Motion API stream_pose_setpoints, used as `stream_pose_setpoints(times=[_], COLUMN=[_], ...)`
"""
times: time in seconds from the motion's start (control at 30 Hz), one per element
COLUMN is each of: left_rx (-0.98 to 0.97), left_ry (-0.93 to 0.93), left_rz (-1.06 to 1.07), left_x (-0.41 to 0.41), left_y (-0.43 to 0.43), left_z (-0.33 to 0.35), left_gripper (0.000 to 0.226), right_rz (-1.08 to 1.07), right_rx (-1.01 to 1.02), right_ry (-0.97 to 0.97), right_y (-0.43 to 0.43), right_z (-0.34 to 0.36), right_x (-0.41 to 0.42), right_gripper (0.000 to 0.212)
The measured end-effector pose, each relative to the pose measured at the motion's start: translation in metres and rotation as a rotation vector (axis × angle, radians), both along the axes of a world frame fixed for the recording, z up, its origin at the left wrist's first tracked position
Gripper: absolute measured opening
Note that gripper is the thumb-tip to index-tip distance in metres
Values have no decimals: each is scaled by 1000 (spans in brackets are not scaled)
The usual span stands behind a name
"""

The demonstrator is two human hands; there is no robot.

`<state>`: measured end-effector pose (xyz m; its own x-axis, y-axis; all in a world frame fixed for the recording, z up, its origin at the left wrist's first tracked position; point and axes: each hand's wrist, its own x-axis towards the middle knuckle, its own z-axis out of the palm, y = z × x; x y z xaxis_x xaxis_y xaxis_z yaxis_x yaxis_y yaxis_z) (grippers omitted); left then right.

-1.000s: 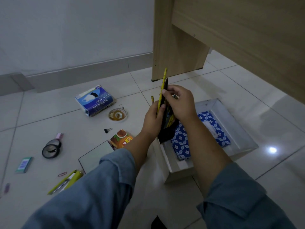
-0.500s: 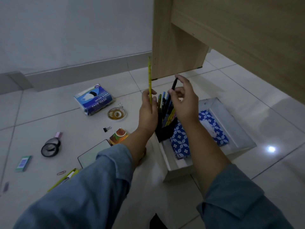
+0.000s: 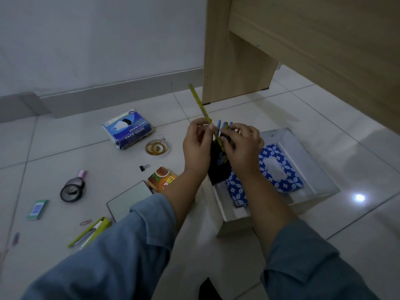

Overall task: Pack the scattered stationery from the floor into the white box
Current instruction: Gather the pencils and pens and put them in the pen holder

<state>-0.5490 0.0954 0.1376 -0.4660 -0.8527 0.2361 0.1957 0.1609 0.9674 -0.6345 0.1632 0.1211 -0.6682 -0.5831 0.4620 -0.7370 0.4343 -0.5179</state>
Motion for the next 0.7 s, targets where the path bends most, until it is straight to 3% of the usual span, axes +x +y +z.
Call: stream_pose_setpoints(times=[0.17,0.33,0.43,0.53,0.7], left_rx=[-309,-259,-266,-250,-137], left_ry=[-395,-630,-680,-671,-445], left_rz=[154,254,224,222,133], left_x=[1,4,6,11,21], left_y=[1,4,5,8,18], left_z=[-21,-34,-40,-42,-42], left_gripper=[13,12,15,28,44], right_rz=[46,173,230,146,77], right_rx=[-128,-269,-218,-103,-21], right_ry=[-64,-77,-96,-47,-31], right_y=[2,-1,-7,-13,-14], right_z=[4,17,23,19,7], right_x=[5,14,15,12,10], right_gripper=[28,38,45,42,35])
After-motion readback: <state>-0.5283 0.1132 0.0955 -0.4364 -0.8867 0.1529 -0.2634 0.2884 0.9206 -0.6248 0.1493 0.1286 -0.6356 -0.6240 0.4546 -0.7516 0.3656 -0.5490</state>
